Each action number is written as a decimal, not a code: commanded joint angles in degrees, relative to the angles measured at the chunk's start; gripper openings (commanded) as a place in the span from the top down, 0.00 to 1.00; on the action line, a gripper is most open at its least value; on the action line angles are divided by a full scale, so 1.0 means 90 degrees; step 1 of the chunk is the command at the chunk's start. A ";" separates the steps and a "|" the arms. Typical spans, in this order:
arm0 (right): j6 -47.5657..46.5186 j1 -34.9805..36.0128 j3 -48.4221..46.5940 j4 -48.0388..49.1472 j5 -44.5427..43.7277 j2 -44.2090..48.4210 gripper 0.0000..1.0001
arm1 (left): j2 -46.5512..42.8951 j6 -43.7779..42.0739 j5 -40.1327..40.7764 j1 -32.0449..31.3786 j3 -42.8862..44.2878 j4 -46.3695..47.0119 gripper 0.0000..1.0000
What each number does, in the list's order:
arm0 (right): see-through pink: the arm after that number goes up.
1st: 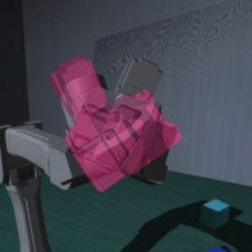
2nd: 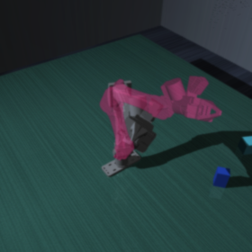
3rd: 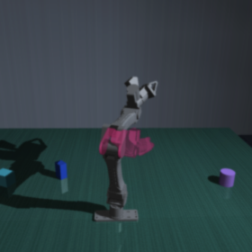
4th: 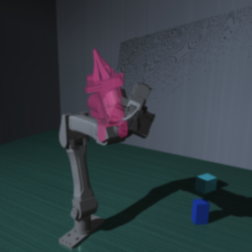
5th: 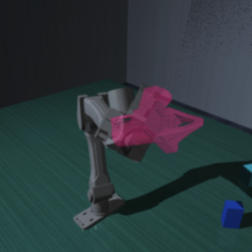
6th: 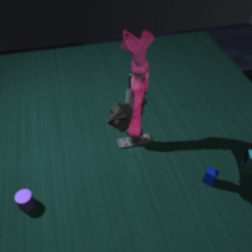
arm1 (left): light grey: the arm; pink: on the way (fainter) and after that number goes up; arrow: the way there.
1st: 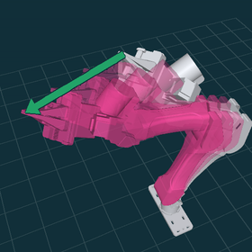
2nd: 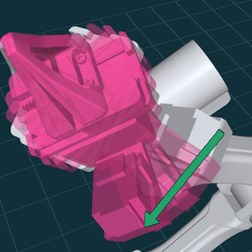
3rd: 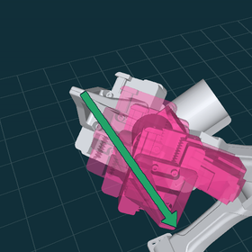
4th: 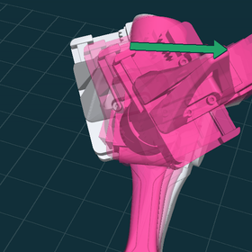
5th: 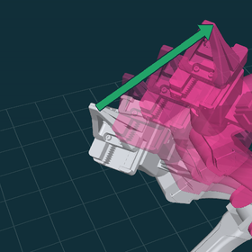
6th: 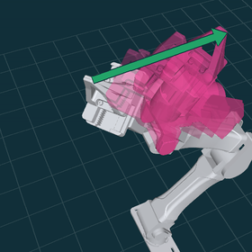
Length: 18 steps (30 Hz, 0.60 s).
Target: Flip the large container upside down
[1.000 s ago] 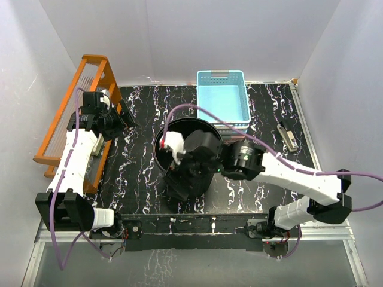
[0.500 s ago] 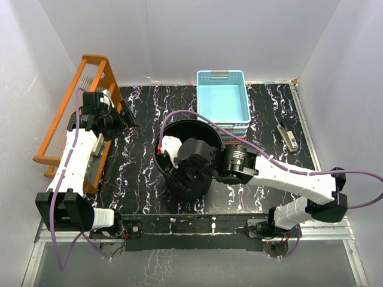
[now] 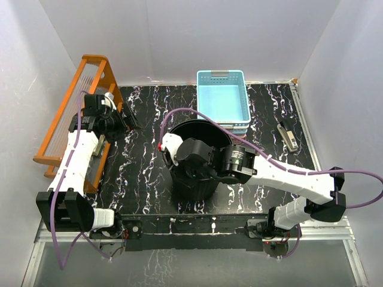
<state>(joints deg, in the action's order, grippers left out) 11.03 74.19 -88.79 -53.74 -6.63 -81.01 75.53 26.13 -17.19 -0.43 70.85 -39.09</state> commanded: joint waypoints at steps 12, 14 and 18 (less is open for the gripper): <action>0.3508 0.0017 0.2266 0.5409 -0.1099 0.2090 1.00 | -0.0371 -0.0106 -0.0034 0.0047 0.1281 -0.0582 0.02; 0.3917 0.0018 0.2945 0.5956 -0.1587 0.2464 1.00 | -0.0374 -0.0176 0.0107 0.0047 0.1512 -0.0722 0.01; 0.4716 0.0018 0.3562 0.5811 -0.2415 0.2798 1.00 | -0.0307 -0.0246 0.0113 0.0047 0.1812 -0.0867 0.01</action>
<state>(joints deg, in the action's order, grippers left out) 43.40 74.26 -59.27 -14.13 -17.76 -58.94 74.39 25.28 -16.49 -0.43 83.77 -43.64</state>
